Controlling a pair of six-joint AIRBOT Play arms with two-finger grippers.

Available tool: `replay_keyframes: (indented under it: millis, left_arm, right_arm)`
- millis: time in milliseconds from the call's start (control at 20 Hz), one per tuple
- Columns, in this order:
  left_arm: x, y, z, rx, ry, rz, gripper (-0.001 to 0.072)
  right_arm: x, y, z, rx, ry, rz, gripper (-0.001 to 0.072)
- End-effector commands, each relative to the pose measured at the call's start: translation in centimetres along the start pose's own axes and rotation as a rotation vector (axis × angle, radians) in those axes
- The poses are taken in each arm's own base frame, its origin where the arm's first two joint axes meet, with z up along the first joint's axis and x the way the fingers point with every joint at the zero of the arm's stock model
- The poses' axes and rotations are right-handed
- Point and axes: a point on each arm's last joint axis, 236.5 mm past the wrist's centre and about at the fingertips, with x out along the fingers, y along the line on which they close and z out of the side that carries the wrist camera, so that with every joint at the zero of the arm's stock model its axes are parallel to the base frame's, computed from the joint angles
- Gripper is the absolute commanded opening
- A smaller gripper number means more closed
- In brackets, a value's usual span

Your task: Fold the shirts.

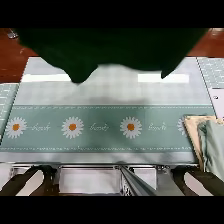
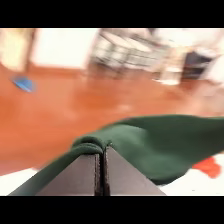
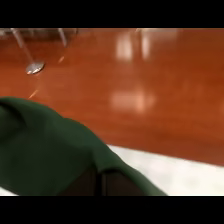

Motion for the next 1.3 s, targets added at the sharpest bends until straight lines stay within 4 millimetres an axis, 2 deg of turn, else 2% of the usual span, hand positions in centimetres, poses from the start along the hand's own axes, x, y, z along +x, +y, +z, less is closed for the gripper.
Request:
replay_keyframes:
  millis: [0, 100, 150, 250, 350, 450, 500, 600, 700, 850, 950, 1100, 1250]
  left_arm:
    - [-6.8, -4.8, 3.8, 0.251, -0.077, 0.206, 0.0032]
    - [-10.0, -6.5, 4.1, 0.328, -0.113, 0.312, 0.0032]
    - [-11.4, -7.3, 3.9, 0.351, -0.119, 0.351, 0.0032]
    - [-13.1, -8.8, 3.2, 0.388, -0.113, 0.377, 0.0032]
    - [-13.5, -9.7, 2.6, 0.388, -0.11, 0.351, 0.0032]
    - [-12.3, -8.4, 0.6, 0.34, -0.038, 0.321, 0.0032]
    - [-11.3, -7.0, -1.1, 0.295, 0.022, 0.31, 0.0032]
    - [-8.9, -2.9, -5.6, 0.166, 0.152, 0.3, 0.0032]
    - [-6.1, 1.8, -11.6, -0.001, 0.29, 0.281, 0.0032]
    - [-2.1, 8.0, -19.6, -0.184, 0.403, 0.247, 0.0032]
    - [0.6, 11.9, -24.3, -0.251, 0.462, 0.263, 0.0032]
    - [5.0, 16.7, -29.1, -0.307, 0.516, 0.288, 0.0032]
    - [8.7, 20.4, -32.4, -0.394, 0.503, 0.328, 0.0033]
  right_arm:
    - [-11.7, 3.3, 1.0, -0.144, -0.123, -0.122, 0.0019]
    - [-16.2, 3.5, 0.1, -0.165, -0.157, -0.205, 0.0019]
    - [-17.8, 3.3, -0.6, -0.162, -0.155, -0.242, 0.0019]
    - [-19.6, 3.0, -2.3, -0.145, -0.121, -0.289, 0.0019]
    - [-19.7, 3.1, -4.1, -0.128, -0.058, -0.283, 0.0019]
    - [-18.2, 3.4, -5.4, -0.114, 0.001, -0.238, 0.0019]
    - [-16.9, 3.3, -6.3, -0.099, 0.039, -0.215, 0.002]
    - [-13.4, 2.8, -8.6, -0.051, 0.132, -0.156, 0.0019]
    - [-8.9, 1.4, -11.6, 0.011, 0.22, -0.107, 0.0019]
    - [-0.7, -2.6, -16.6, 0.131, 0.31, -0.094, 0.0019]
    - [4.5, -5.4, -19.5, 0.209, 0.355, -0.096, 0.0019]
    - [12.9, -8.9, -22.2, 0.326, 0.381, -0.067, 0.0019]
    - [20.7, -12.2, -24.6, 0.508, 0.343, -0.048, 0.0019]
